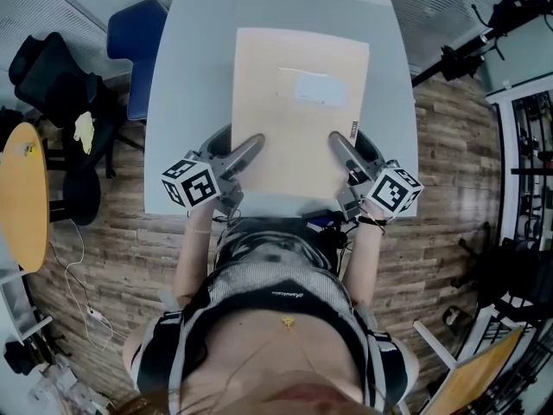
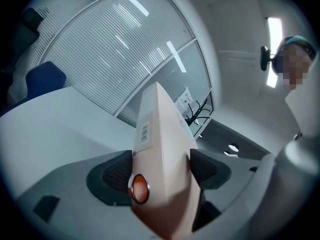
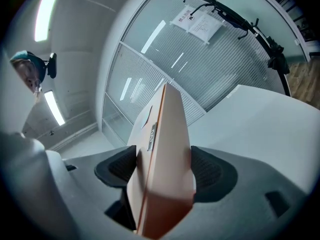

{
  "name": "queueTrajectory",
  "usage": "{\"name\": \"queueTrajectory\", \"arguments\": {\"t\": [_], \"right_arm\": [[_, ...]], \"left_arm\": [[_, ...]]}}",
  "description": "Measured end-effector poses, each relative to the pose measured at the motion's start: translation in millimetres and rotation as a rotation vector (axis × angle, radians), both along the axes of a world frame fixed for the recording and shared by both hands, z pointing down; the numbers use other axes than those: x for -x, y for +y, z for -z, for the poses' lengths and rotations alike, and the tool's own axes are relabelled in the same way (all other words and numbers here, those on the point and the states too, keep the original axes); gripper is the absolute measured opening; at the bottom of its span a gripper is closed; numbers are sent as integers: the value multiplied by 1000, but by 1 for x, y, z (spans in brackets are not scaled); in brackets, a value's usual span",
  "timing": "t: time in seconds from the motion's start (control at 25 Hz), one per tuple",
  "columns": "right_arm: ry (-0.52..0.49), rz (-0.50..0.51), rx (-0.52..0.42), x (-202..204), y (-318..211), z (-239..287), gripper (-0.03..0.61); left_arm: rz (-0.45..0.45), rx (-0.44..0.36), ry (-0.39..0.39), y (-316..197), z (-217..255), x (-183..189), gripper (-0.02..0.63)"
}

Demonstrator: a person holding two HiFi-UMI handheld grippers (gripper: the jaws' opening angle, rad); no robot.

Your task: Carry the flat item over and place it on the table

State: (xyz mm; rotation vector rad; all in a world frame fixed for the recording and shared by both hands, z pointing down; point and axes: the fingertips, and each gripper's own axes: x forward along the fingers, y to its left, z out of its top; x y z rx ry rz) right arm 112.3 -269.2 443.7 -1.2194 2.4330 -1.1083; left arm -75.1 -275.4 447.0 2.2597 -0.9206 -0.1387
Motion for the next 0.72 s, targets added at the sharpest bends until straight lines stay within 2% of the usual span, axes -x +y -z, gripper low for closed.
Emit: {"name": "queueTrajectory", "arguments": {"t": [0.32, 0.72], "right_arm": [[3, 12, 73, 2, -6, -47, 322], [2, 15, 204, 14, 1, -108, 324]], "left_arm": [[0, 86, 1, -4, -48, 2, 356], [3, 208, -41, 4, -108, 12, 356]]}}
